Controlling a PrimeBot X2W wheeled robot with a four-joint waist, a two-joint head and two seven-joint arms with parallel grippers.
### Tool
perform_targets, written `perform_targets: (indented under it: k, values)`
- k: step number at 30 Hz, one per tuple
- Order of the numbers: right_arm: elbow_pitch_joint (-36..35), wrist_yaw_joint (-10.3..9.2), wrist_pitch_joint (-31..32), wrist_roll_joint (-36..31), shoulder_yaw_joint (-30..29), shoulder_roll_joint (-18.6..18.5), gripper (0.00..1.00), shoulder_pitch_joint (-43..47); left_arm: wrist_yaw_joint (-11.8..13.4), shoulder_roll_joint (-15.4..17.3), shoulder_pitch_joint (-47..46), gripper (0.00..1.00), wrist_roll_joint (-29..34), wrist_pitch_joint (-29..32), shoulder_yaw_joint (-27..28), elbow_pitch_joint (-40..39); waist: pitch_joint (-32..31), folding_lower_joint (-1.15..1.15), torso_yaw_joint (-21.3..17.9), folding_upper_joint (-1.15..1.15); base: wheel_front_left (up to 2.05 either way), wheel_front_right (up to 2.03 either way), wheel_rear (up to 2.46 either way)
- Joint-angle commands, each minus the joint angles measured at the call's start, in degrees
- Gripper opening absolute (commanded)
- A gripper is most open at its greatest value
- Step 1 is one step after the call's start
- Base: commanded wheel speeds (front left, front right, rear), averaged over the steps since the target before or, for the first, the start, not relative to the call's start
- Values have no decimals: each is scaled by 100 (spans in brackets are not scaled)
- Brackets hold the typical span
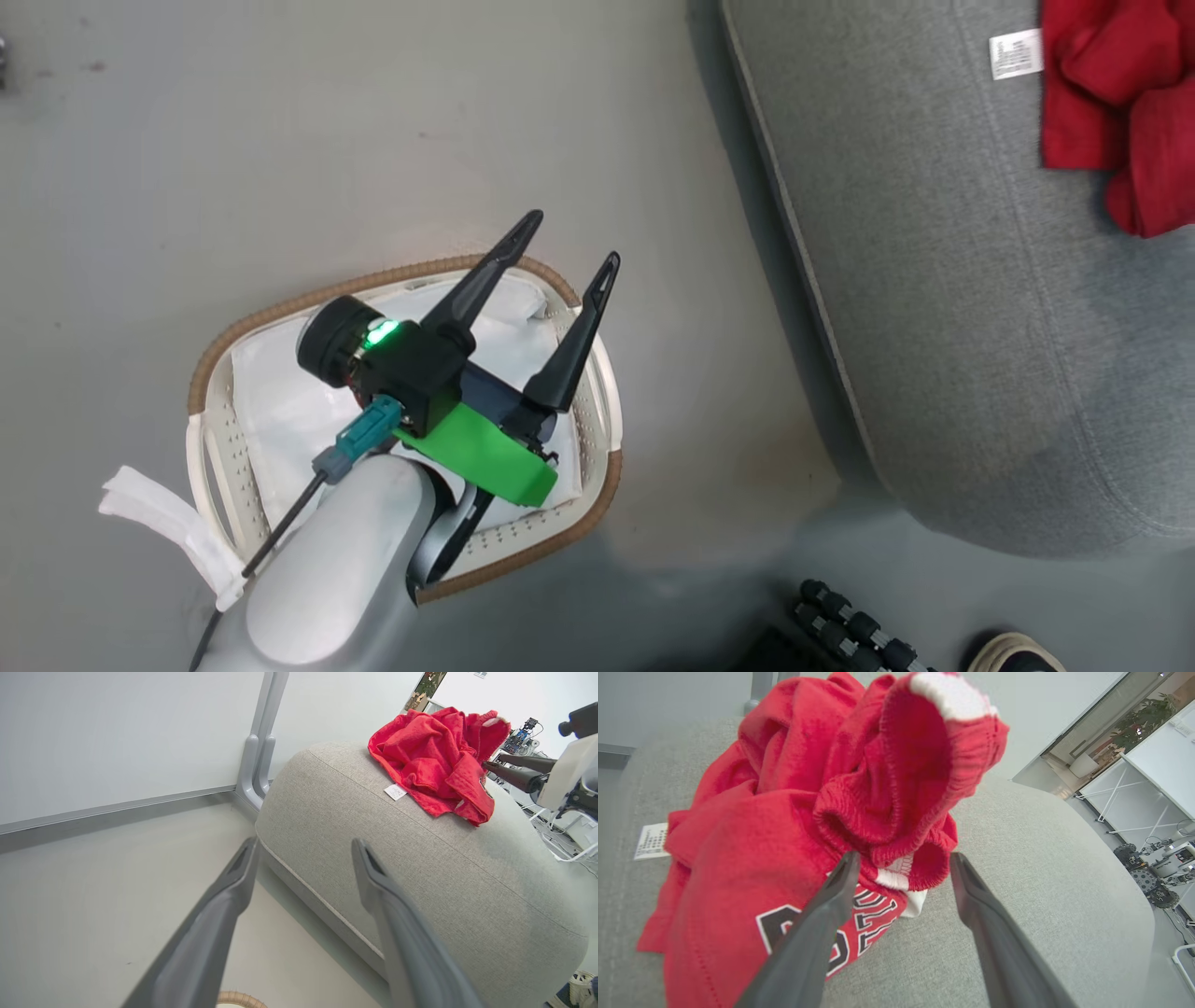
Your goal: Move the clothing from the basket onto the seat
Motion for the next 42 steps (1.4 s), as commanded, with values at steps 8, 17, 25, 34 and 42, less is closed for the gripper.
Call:
perform_targets:
  k: [8, 17, 25, 34, 42]
  values:
    - [-944, -8, -10, 385, 376, 366, 100, 946, 1, -80, 460, 100, -16, -2, 416, 116, -1001, -1, -217, 0, 0, 0, 0]
    - [-1549, -8, -9, 783, 1150, 686, 100, 1300, 1, -242, 976, 100, 178, -2, 1136, 94, -1648, -1, 11, 0, 0, 0, 0]
    - [-1657, -8, -10, 1013, 1689, 1032, 100, 1618, 2, -539, 1607, 100, 537, -2, 2170, 237, -2170, -1, 411, 0, 0, 0, 0]
    - [-1443, -8, -11, 1019, 1978, 1313, 100, 1877, 6, -731, 2020, 100, 922, -2, 3233, 514, -2570, -1, 874, 0, 0, 0, 0]
    - [-1358, -8, -10, 925, 1951, 1397, 100, 2230, 4, -865, 2341, 100, 1101, -2, 3758, 735, -2899, -1, 1203, 0, 0, 0, 0]
